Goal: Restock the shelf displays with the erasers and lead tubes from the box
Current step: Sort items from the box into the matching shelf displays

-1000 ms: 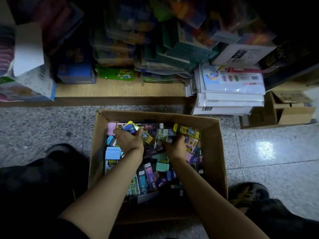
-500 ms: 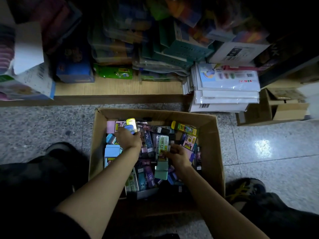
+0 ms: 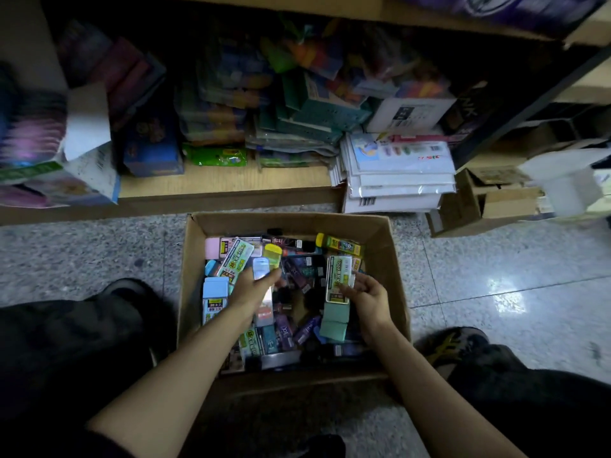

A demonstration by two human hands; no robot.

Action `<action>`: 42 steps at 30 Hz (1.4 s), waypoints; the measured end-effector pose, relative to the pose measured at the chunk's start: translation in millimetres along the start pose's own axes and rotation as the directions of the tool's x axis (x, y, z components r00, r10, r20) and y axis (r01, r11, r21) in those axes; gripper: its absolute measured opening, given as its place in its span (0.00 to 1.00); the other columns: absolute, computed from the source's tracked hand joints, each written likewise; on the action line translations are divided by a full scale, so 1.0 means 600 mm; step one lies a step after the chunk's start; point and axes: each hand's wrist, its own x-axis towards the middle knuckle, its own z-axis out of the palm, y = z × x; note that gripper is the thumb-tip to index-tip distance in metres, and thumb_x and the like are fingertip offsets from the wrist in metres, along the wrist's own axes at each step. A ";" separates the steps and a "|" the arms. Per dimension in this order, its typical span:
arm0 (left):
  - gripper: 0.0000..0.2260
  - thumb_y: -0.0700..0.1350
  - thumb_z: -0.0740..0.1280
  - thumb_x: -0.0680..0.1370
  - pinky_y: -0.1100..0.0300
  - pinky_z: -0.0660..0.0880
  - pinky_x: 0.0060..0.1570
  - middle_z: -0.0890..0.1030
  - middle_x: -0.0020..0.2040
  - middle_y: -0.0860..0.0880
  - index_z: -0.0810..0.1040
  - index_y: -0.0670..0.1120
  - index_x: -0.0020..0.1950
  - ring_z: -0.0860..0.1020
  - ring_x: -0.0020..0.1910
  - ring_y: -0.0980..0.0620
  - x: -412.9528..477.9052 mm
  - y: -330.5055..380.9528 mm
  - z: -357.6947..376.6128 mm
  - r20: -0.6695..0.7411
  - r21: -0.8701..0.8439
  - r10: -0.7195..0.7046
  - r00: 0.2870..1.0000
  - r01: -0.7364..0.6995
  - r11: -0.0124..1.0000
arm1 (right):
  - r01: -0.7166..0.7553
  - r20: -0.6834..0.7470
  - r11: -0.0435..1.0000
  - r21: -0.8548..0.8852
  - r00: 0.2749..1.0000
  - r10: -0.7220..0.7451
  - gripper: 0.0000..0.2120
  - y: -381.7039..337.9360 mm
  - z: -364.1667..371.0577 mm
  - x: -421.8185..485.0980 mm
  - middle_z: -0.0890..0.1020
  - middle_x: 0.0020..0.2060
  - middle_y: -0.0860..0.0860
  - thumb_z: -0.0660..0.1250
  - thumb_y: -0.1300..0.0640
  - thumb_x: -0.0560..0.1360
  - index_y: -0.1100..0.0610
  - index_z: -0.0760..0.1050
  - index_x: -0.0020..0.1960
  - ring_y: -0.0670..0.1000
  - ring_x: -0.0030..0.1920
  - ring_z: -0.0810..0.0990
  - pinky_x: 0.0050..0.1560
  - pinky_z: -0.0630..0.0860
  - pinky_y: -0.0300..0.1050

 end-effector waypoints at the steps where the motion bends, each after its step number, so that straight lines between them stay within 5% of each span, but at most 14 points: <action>1: 0.10 0.44 0.65 0.78 0.51 0.72 0.60 0.81 0.50 0.41 0.76 0.39 0.55 0.80 0.49 0.50 -0.011 0.005 0.007 0.026 0.006 -0.003 1.000 0.003 1.000 | 0.002 0.017 0.999 0.038 1.000 -0.003 0.16 -0.009 -0.005 -0.007 0.82 0.48 0.59 0.65 0.73 0.72 0.67 0.72 0.60 0.54 0.47 0.81 0.50 0.79 0.48; 5: 0.17 0.45 0.62 0.80 0.55 0.67 0.58 0.75 0.62 0.44 0.69 0.40 0.67 0.72 0.63 0.46 -0.045 0.027 0.038 0.105 -0.064 -0.041 0.994 0.048 0.997 | -0.002 0.105 0.985 0.175 0.994 -0.017 0.14 -0.040 -0.018 -0.036 0.83 0.48 0.60 0.65 0.72 0.72 0.68 0.74 0.57 0.56 0.46 0.81 0.55 0.77 0.53; 9: 0.13 0.45 0.62 0.80 0.52 0.68 0.63 0.75 0.61 0.46 0.71 0.45 0.65 0.71 0.64 0.45 -0.081 0.059 0.063 0.212 -0.172 -0.023 0.977 0.061 0.983 | 0.004 0.218 0.971 0.240 0.974 -0.058 0.12 -0.068 -0.016 -0.076 0.85 0.43 0.58 0.64 0.71 0.73 0.67 0.75 0.56 0.52 0.39 0.84 0.42 0.81 0.44; 12: 0.07 0.47 0.61 0.80 0.56 0.78 0.45 0.82 0.48 0.46 0.77 0.48 0.51 0.81 0.46 0.47 -0.113 0.086 0.074 0.305 -0.296 0.003 0.952 0.091 0.951 | 0.050 0.223 0.969 0.240 0.969 -0.105 0.13 -0.089 -0.003 -0.111 0.82 0.51 0.62 0.62 0.68 0.76 0.67 0.74 0.60 0.52 0.41 0.83 0.46 0.81 0.45; 15: 0.11 0.51 0.67 0.76 0.61 0.76 0.30 0.84 0.40 0.48 0.78 0.47 0.55 0.82 0.34 0.51 -0.140 0.104 0.073 0.371 -0.274 0.052 0.927 0.055 0.960 | 0.090 0.241 0.963 0.252 0.958 -0.152 0.13 -0.114 0.004 -0.140 0.79 0.56 0.65 0.59 0.66 0.79 0.68 0.73 0.62 0.60 0.51 0.79 0.61 0.74 0.58; 18: 0.16 0.47 0.72 0.72 0.62 0.76 0.31 0.84 0.42 0.49 0.77 0.46 0.58 0.82 0.36 0.52 -0.160 0.122 0.067 0.338 -0.214 0.108 0.935 -0.035 0.976 | 0.195 0.212 0.971 0.141 0.952 -0.222 0.11 -0.141 0.006 -0.161 0.83 0.50 0.62 0.59 0.64 0.79 0.64 0.77 0.57 0.57 0.45 0.81 0.55 0.77 0.60; 21: 0.16 0.47 0.73 0.71 0.62 0.75 0.37 0.84 0.46 0.50 0.77 0.47 0.58 0.82 0.42 0.53 -0.178 0.146 0.060 0.290 -0.174 0.199 0.936 -0.153 0.973 | 0.309 0.193 0.949 0.071 0.929 -0.317 0.09 -0.170 0.004 -0.180 0.85 0.40 0.53 0.61 0.63 0.78 0.63 0.79 0.53 0.48 0.38 0.83 0.39 0.81 0.42; 23: 0.16 0.45 0.74 0.70 0.59 0.76 0.42 0.84 0.47 0.49 0.78 0.47 0.57 0.81 0.45 0.51 -0.192 0.169 0.056 0.255 -0.211 0.275 0.927 -0.224 0.951 | 0.364 0.195 0.931 0.029 0.912 -0.362 0.07 -0.190 0.002 -0.194 0.84 0.40 0.48 0.63 0.58 0.78 0.58 0.79 0.49 0.44 0.40 0.82 0.38 0.77 0.33; 27: 0.22 0.47 0.74 0.66 0.60 0.77 0.38 0.84 0.50 0.45 0.77 0.45 0.59 0.83 0.45 0.49 -0.224 0.227 0.047 0.182 -0.327 0.406 0.896 -0.334 0.884 | 0.342 0.289 0.939 -0.036 0.903 -0.318 0.13 -0.228 0.001 -0.229 0.81 0.51 0.54 0.66 0.50 0.76 0.58 0.75 0.54 0.52 0.50 0.79 0.54 0.75 0.49; 33: 0.21 0.49 0.73 0.66 0.54 0.79 0.45 0.83 0.50 0.44 0.76 0.46 0.56 0.82 0.47 0.47 -0.260 0.313 0.022 0.067 -0.351 0.506 0.860 -0.454 0.819 | 0.400 0.336 0.905 0.142 0.841 -0.424 0.11 -0.296 0.010 -0.269 0.82 0.50 0.57 0.68 0.59 0.75 0.59 0.76 0.56 0.54 0.51 0.80 0.54 0.76 0.51; 36: 0.14 0.49 0.72 0.68 0.62 0.78 0.34 0.84 0.47 0.48 0.76 0.50 0.51 0.83 0.39 0.55 -0.277 0.343 0.006 0.078 -0.307 0.556 0.827 -0.511 0.803 | 0.446 0.352 0.879 0.166 0.806 -0.476 0.11 -0.322 0.027 -0.286 0.82 0.47 0.55 0.69 0.59 0.74 0.60 0.74 0.54 0.52 0.48 0.81 0.47 0.75 0.45; 42: 0.15 0.54 0.70 0.68 0.63 0.77 0.28 0.85 0.39 0.50 0.76 0.51 0.52 0.83 0.34 0.54 -0.294 0.414 -0.059 0.005 -0.309 0.600 0.800 -0.570 0.762 | 0.433 0.334 0.849 0.302 0.786 -0.520 0.05 -0.393 0.017 -0.298 0.81 0.48 0.57 0.60 0.65 0.78 0.60 0.71 0.54 0.56 0.46 0.83 0.44 0.82 0.46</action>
